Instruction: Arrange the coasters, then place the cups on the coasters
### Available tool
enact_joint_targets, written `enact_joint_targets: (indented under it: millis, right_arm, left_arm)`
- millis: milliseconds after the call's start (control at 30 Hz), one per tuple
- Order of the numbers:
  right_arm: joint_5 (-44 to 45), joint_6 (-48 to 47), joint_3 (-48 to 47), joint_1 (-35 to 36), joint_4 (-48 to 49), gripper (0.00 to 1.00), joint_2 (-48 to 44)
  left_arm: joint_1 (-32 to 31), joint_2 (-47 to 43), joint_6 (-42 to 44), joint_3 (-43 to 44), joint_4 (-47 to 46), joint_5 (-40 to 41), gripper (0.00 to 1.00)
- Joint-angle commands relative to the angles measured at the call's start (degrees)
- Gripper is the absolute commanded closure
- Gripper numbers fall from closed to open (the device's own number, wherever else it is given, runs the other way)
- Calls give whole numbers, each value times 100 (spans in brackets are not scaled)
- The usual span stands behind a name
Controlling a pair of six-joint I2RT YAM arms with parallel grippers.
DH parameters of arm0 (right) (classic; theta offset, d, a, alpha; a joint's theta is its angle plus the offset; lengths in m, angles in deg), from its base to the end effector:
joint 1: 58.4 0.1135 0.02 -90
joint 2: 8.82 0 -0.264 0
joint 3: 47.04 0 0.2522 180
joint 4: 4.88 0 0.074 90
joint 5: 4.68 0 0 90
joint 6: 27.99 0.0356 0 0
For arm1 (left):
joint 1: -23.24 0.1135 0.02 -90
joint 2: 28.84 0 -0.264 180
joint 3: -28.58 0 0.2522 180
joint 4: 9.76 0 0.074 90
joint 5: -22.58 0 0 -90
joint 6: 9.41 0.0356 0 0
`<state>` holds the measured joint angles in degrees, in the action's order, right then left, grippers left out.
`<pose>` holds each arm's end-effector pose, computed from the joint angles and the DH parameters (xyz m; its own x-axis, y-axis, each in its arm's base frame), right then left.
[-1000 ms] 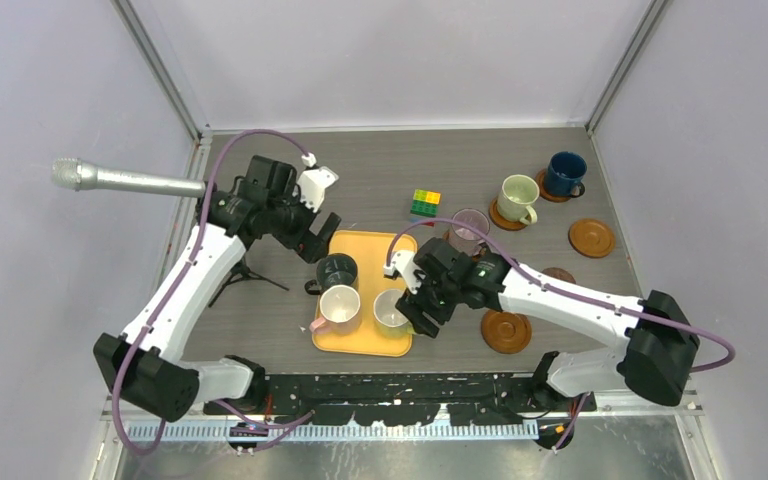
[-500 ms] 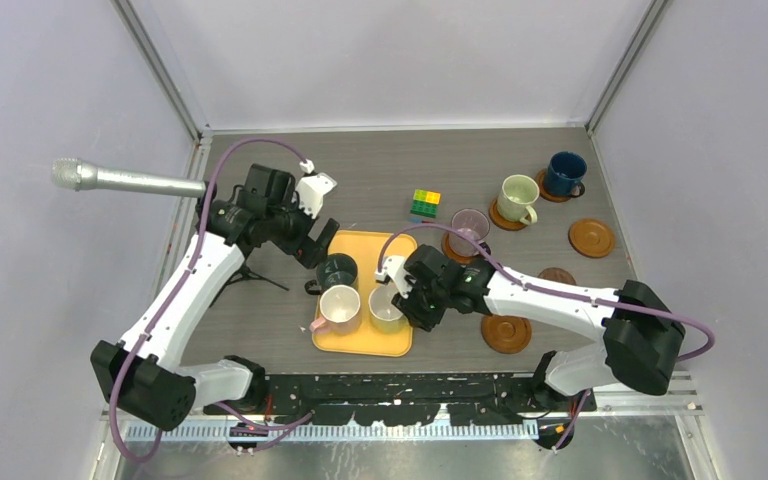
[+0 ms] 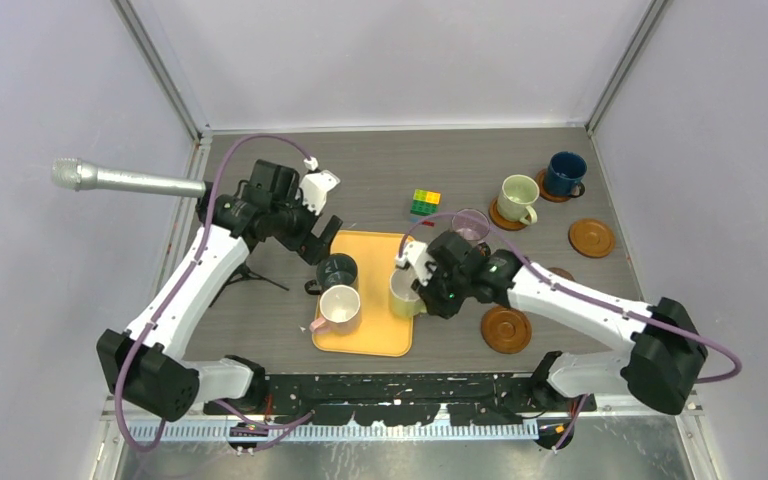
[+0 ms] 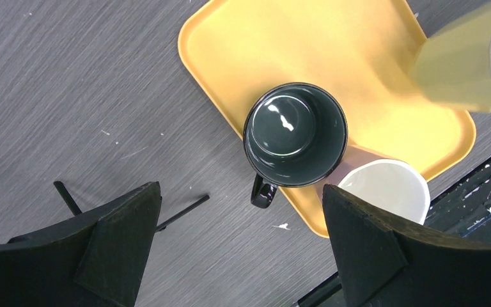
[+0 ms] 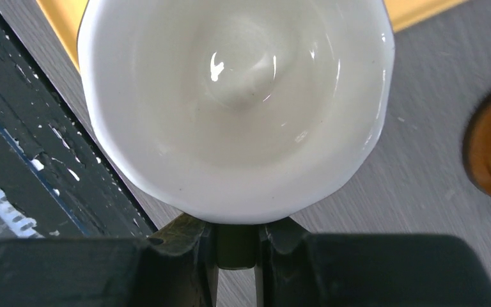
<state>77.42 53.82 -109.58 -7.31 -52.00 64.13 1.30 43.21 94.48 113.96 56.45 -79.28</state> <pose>0.1528 0.1971 0.2281 -0.4081 -0.7302 -0.5479 -0.8843 0.4654 0.0383 0.2289 -0.1001 0.3360 -0.6026 0.4960 -0.6252 0.6442 0.7647 -0.0142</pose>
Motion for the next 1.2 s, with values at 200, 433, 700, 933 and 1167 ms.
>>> enact_joint_targets:
  millis: [200, 433, 700, 933, 1167]
  right_arm:
    - [-1583, -647, -2350, -2116, -1600, 100, -239]
    - [-1764, -1091, -3220, -3640, -2157, 100, -104]
    - [-2406, -3027, -4086, -6434, -3570, 100, 425]
    - [-2477, -4907, -4687, -8190, -4227, 100, 1515]
    - [-2054, -4861, -4691, -8895, -3266, 99, 2367]
  left_arm:
    - [31, 431, -104, 815, -164, -387, 0]
    - [31, 670, -245, 1068, -242, -544, 0]
    - [31, 1056, -225, 1500, -23, -841, 0]
    - [31, 1744, -101, 2358, 736, -951, 0]
    - [31, 2075, -146, 2960, 1035, -1131, 0]
